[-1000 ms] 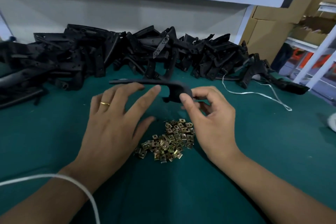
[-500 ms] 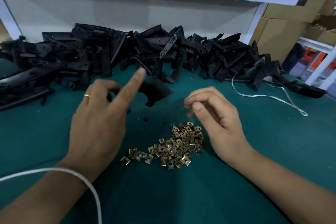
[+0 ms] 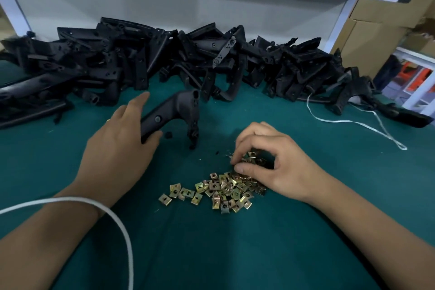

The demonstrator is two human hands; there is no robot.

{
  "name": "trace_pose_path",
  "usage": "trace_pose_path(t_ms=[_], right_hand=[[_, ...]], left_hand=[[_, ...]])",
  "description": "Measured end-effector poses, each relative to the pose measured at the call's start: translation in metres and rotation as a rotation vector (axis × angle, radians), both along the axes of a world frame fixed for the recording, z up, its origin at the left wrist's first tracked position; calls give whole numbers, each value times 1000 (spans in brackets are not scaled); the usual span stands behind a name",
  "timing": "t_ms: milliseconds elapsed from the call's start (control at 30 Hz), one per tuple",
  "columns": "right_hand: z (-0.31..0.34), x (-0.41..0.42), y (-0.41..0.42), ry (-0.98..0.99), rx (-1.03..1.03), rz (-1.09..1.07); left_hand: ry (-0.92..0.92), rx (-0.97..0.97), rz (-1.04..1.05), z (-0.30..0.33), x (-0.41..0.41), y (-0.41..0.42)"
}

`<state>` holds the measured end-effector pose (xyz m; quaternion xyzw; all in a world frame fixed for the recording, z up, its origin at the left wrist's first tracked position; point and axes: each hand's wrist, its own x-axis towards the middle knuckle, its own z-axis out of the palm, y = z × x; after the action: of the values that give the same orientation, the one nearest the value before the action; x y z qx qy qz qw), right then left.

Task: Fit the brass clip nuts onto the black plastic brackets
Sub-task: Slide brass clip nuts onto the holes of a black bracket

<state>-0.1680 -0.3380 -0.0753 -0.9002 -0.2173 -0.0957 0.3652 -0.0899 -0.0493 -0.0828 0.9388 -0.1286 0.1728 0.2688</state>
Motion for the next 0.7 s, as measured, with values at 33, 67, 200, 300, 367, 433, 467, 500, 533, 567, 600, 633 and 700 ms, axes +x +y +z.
trace_pose_path(t_ms=[33, 67, 200, 300, 367, 433, 467, 500, 533, 567, 600, 633, 700], right_hand=[[-1, 1, -1, 10, 49, -8], [-1, 2, -2, 24, 112, -19], [-1, 6, -6, 45, 435, -86], [0, 9, -8, 59, 680, -90], [1, 9, -7, 106, 826, -71], [2, 10, -7, 144, 906, -74], [2, 10, -7, 157, 930, -77], [3, 10, -7, 168, 944, -79], [3, 9, -7, 175, 952, -84], [4, 8, -6, 178, 956, -92], [5, 8, -6, 179, 962, -103], [5, 7, -5, 180, 972, -111], [4, 7, -4, 186, 1000, -109]], left_hand=[[-2, 4, 3, 0, 0, 0], [-7, 16, 4, 0, 0, 0], [-25, -47, -30, 1, 0, 1], [-27, -248, -108, 3, -6, 2], [-10, -311, -183, 3, -10, 1], [23, -309, -253, 5, -12, -1], [37, -293, -284, 6, -13, -2], [42, -271, -313, 6, -14, -3], [41, -244, -342, 7, -15, -4], [41, -210, -371, 8, -16, -5], [42, -169, -398, 9, -17, -5], [41, -122, -423, 9, -18, -6], [33, -47, -465, 7, -20, -10]])
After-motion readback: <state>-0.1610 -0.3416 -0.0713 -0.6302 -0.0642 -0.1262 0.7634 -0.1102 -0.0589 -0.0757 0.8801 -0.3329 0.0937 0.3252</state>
